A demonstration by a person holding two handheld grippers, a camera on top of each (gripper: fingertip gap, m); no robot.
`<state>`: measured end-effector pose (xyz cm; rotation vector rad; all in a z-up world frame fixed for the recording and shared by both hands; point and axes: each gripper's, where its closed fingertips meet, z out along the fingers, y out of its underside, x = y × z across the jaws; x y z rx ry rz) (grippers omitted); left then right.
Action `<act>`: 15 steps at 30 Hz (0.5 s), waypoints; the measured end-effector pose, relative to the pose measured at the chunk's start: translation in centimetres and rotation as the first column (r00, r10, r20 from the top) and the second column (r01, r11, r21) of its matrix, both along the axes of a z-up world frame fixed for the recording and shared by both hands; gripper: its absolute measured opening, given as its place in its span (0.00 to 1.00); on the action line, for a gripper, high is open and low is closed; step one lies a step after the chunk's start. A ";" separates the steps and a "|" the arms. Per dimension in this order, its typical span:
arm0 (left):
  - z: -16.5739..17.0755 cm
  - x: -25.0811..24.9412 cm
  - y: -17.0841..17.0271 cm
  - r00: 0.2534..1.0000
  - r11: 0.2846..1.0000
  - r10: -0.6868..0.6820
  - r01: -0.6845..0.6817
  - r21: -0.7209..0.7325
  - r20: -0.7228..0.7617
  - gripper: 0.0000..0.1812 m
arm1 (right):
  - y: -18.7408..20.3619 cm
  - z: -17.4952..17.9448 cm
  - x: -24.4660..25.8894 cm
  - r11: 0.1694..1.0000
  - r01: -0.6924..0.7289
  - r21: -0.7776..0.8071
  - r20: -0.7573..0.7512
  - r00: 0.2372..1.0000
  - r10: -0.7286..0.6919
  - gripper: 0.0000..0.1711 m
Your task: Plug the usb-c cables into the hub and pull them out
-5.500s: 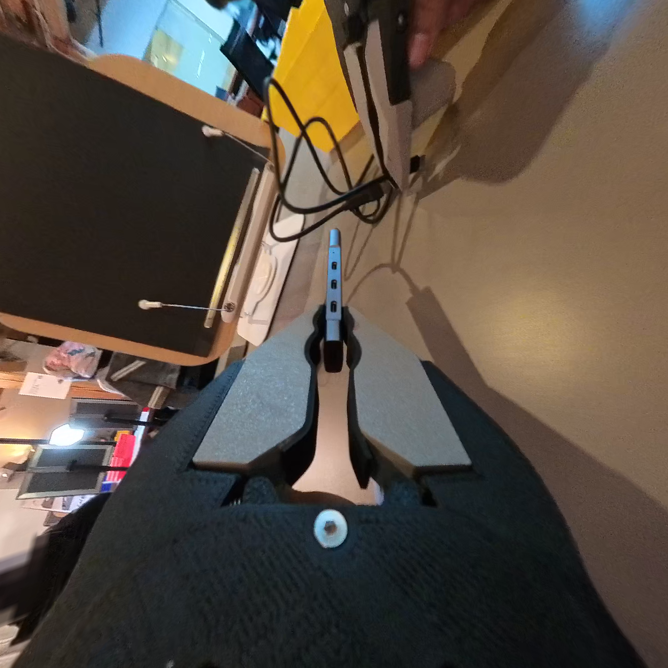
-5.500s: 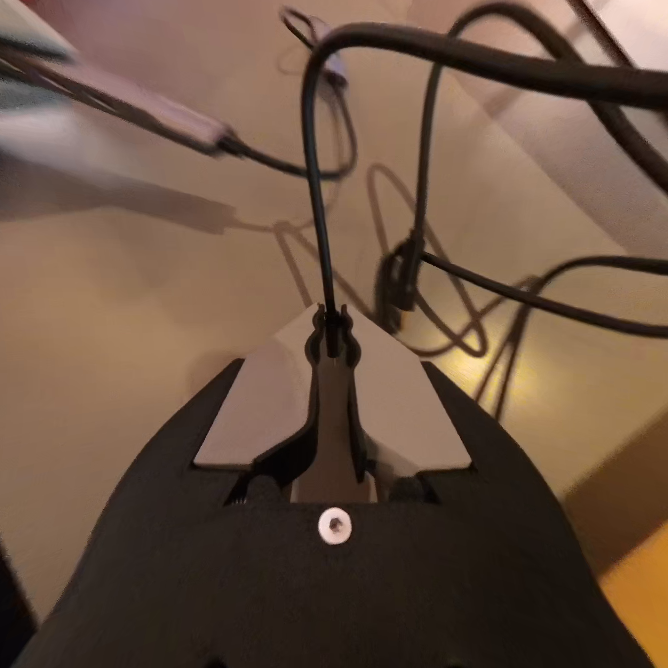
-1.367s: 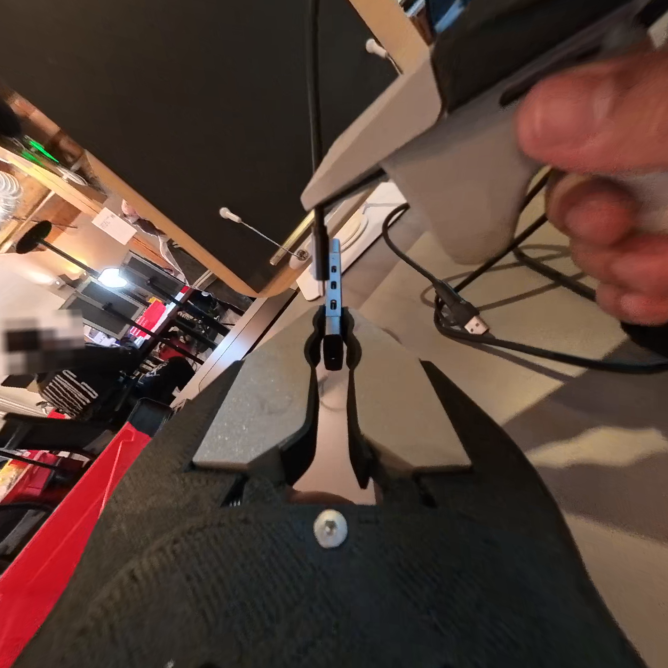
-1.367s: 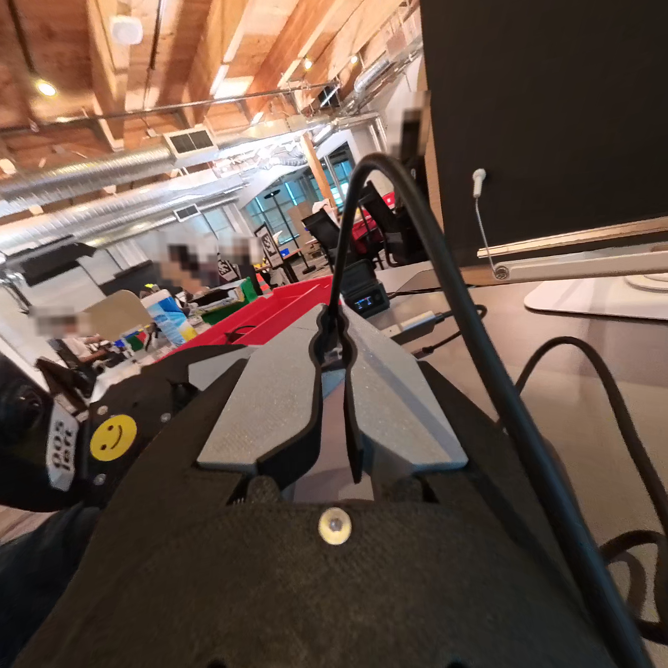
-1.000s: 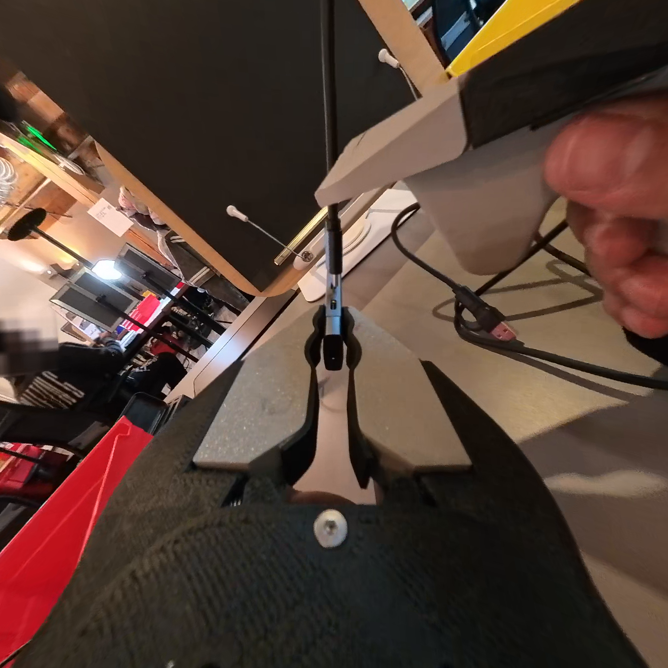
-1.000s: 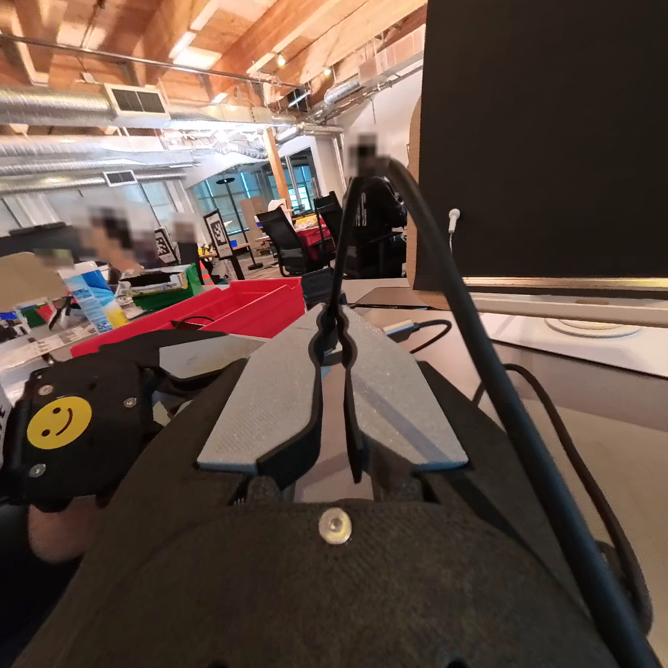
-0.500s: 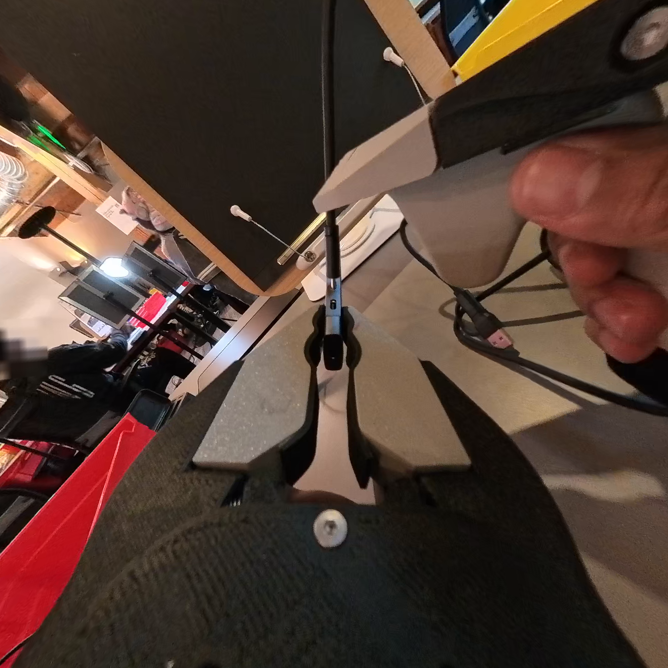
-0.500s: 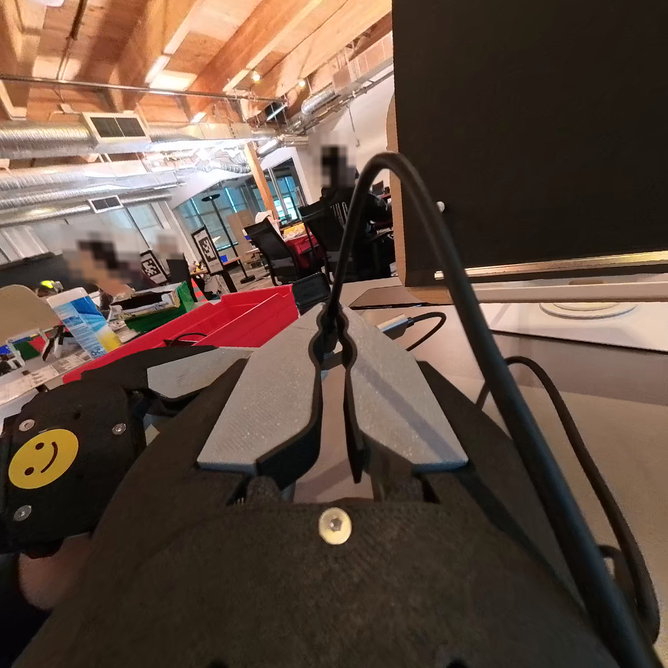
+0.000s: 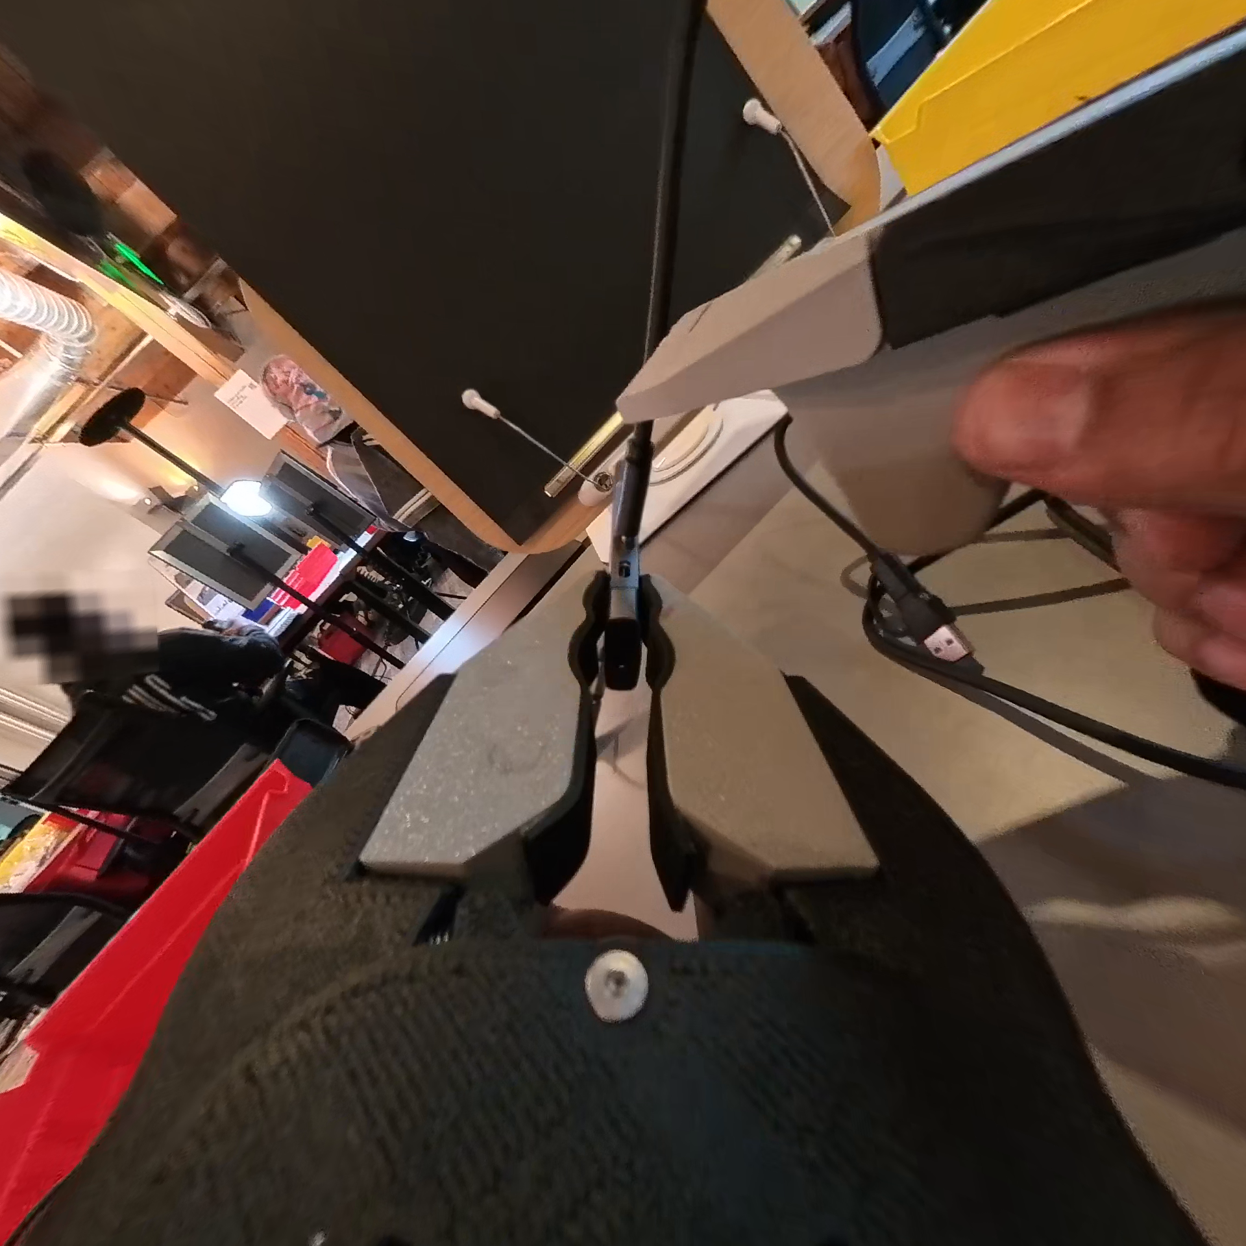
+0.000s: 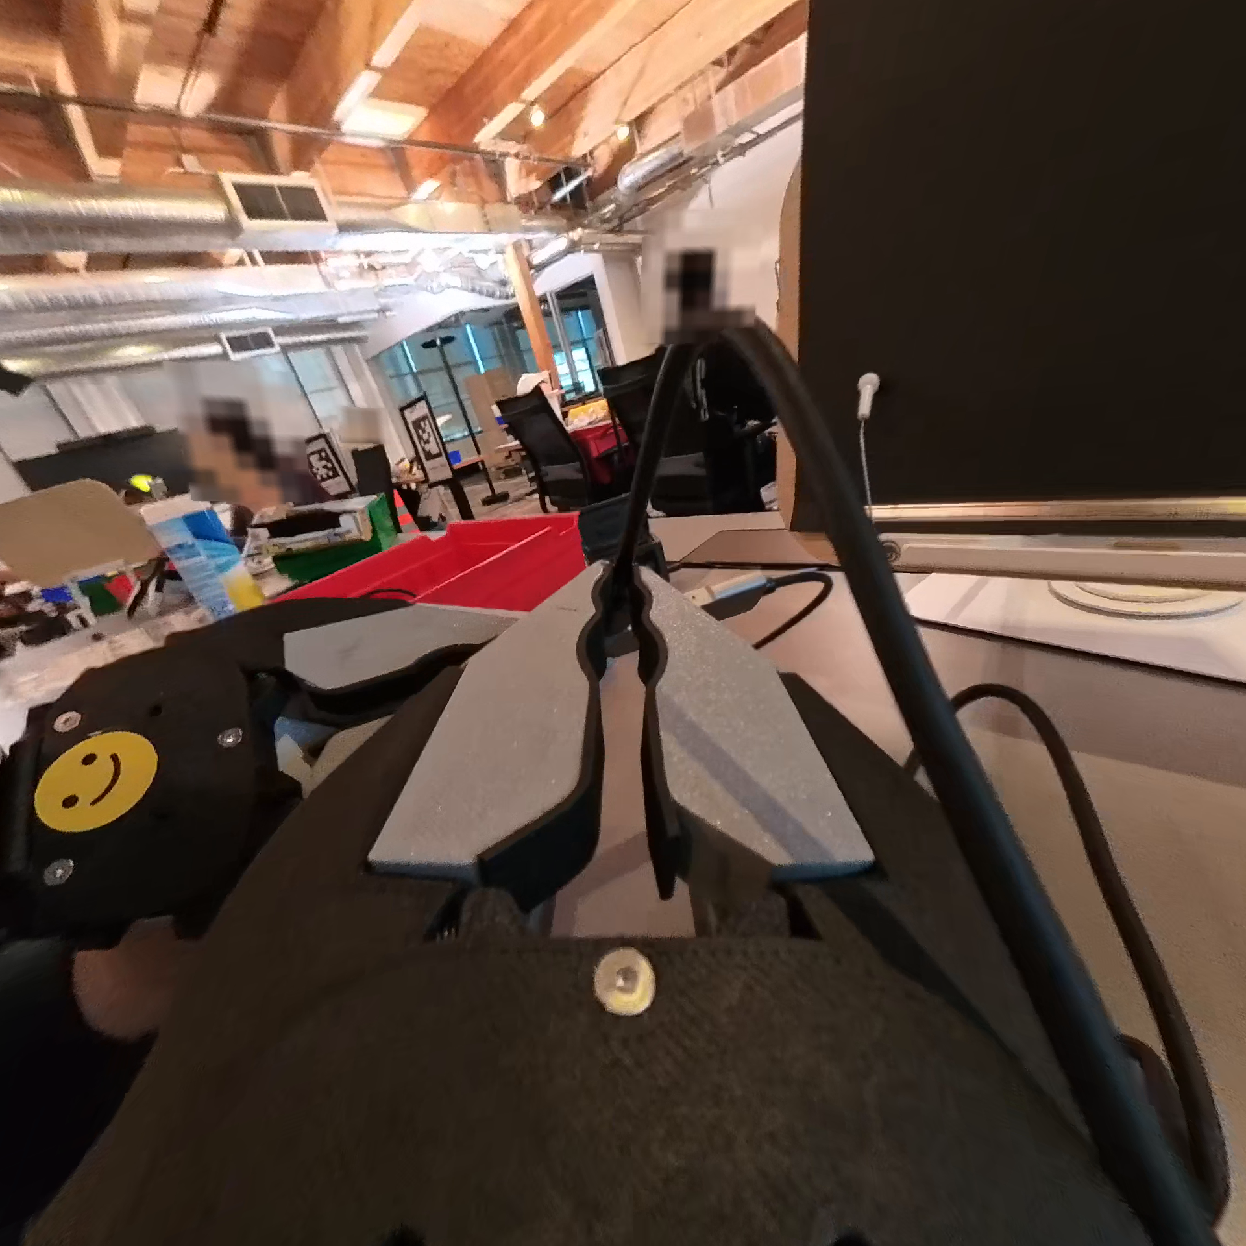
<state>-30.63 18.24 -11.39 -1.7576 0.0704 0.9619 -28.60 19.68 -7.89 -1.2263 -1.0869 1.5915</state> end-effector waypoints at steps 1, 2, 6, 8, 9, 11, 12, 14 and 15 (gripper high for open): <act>0.0 0.1 0.0 1.000 1.000 -0.006 0.006 -0.002 0.003 0.03 | 0.0 0.0 0.0 1.000 -0.007 0.017 0.014 1.000 0.007 0.01; -0.1 0.2 0.1 1.000 1.000 -0.012 0.012 -0.005 0.013 0.03 | 0.1 -0.1 0.0 0.999 -0.011 0.042 0.029 1.000 0.010 0.01; 0.0 0.2 -0.1 1.000 1.000 -0.004 0.004 -0.003 0.021 0.03 | 0.1 -0.3 -0.2 0.995 -0.031 0.095 0.069 0.997 0.024 0.01; -0.1 0.2 -0.2 0.999 1.000 -0.008 0.008 -0.003 0.036 0.03 | 0.1 -0.5 -0.3 0.996 -0.042 0.084 0.082 0.996 0.035 0.01; -0.1 0.2 -0.2 0.999 1.000 -0.006 0.006 -0.005 0.040 0.03 | 0.1 -0.7 -0.4 0.996 -0.048 0.075 0.089 0.995 0.041 0.01; 0.1 0.3 -0.3 0.999 1.000 -0.009 0.008 0.006 0.045 0.02 | 0.2 -0.8 -0.5 0.997 -0.050 0.060 0.095 0.994 0.044 0.01; 0.3 0.5 -0.3 0.999 1.000 -0.014 0.014 0.013 0.037 0.02 | 0.3 -1.0 -0.6 0.997 -0.053 0.050 0.101 0.994 0.047 0.01; 0.8 1.4 -0.1 0.998 0.998 -0.053 0.052 0.028 0.021 0.03 | 0.8 -1.7 -0.9 0.998 -0.054 0.025 0.133 0.990 0.050 0.01; 1.3 2.3 0.2 0.997 0.996 -0.082 0.082 0.042 0.000 0.02 | 0.8 -2.3 -1.1 0.997 -0.075 -0.011 0.151 0.986 0.076 0.02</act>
